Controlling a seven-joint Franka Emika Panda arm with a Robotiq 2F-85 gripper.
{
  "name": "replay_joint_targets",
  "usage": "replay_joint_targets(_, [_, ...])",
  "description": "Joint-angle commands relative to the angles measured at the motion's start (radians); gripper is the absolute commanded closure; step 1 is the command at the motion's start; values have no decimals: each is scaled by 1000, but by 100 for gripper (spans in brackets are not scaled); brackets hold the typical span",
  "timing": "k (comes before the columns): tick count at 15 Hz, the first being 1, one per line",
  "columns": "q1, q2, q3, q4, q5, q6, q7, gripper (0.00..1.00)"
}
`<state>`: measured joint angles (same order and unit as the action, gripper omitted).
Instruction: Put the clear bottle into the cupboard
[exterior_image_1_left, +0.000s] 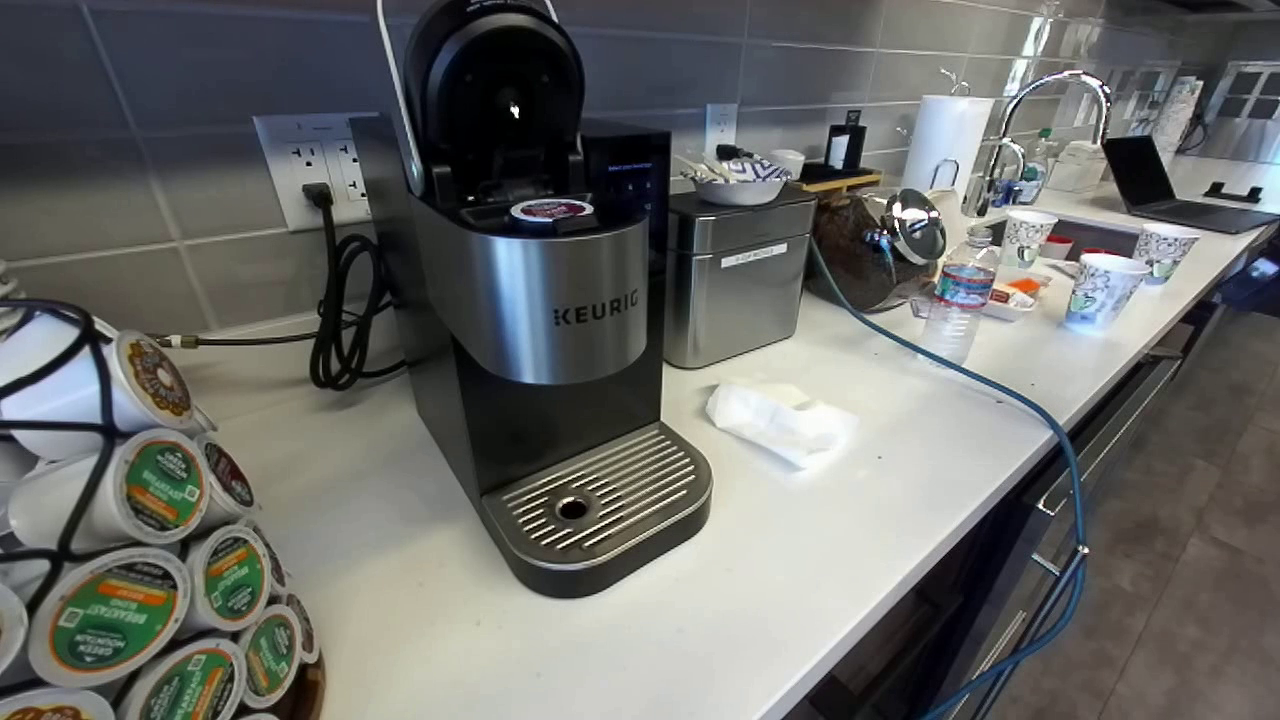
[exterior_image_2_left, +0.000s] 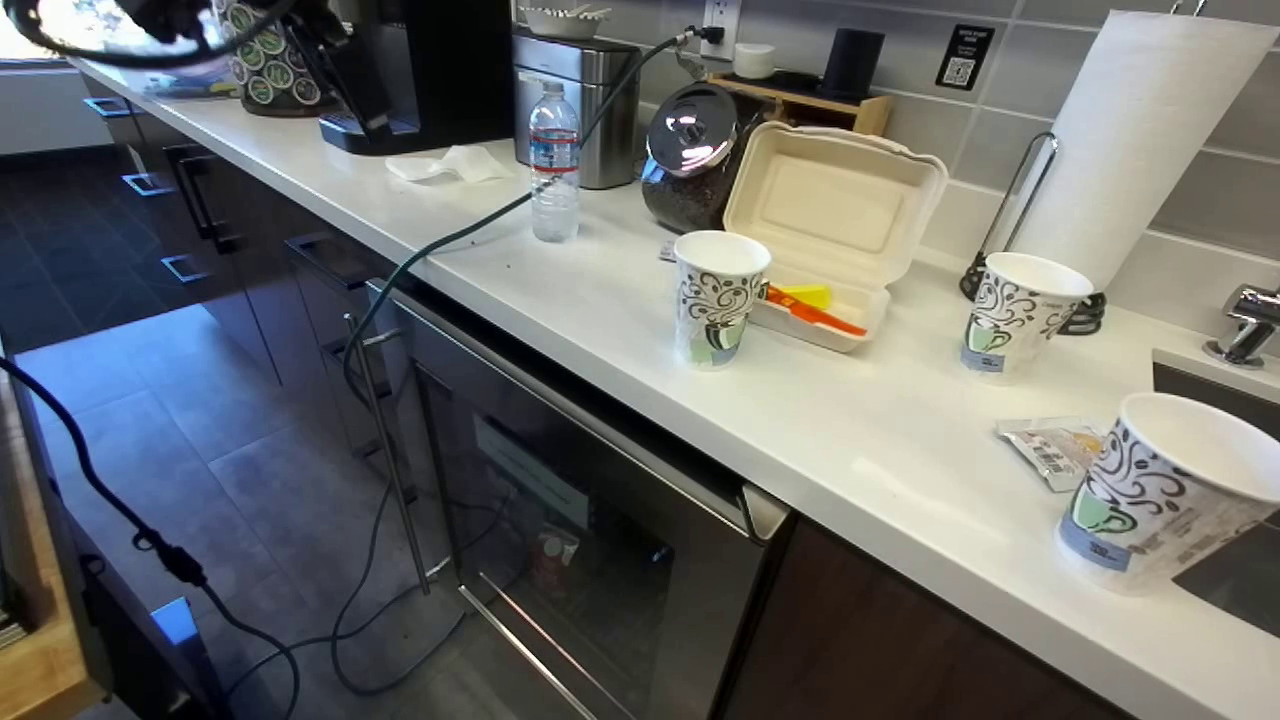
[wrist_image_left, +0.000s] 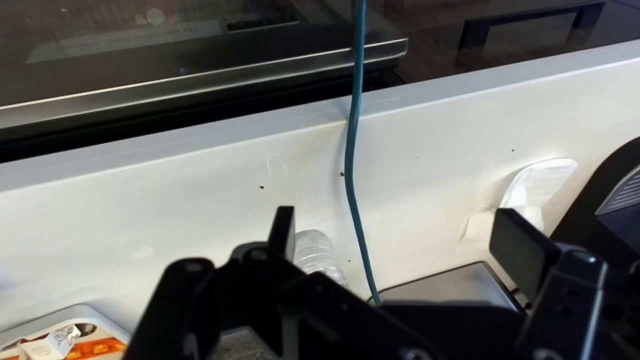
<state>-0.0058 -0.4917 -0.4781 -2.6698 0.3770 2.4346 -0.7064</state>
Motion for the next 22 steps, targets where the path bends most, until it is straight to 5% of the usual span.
replay_joint_targets(1, [107,-50,-69,-171,225,283,-225,0])
replay_joint_targets(2, [214,27,-138,-87,327,323,-303,0])
replay_joint_targets(9, [708,-56,-352,-85,787,710,-761,0])
replay_joint_targets(10, [616,-33,-289,-83,703,641,-661,0])
replay_joint_targets(13, [641,-29,-293,-82,710,661,-668,0])
replay_joint_targets(17, [869,-204,-510,1,802,701,-869,0])
replay_joint_targets(22, [1172,-448,-781,145,769,820,-1136,0])
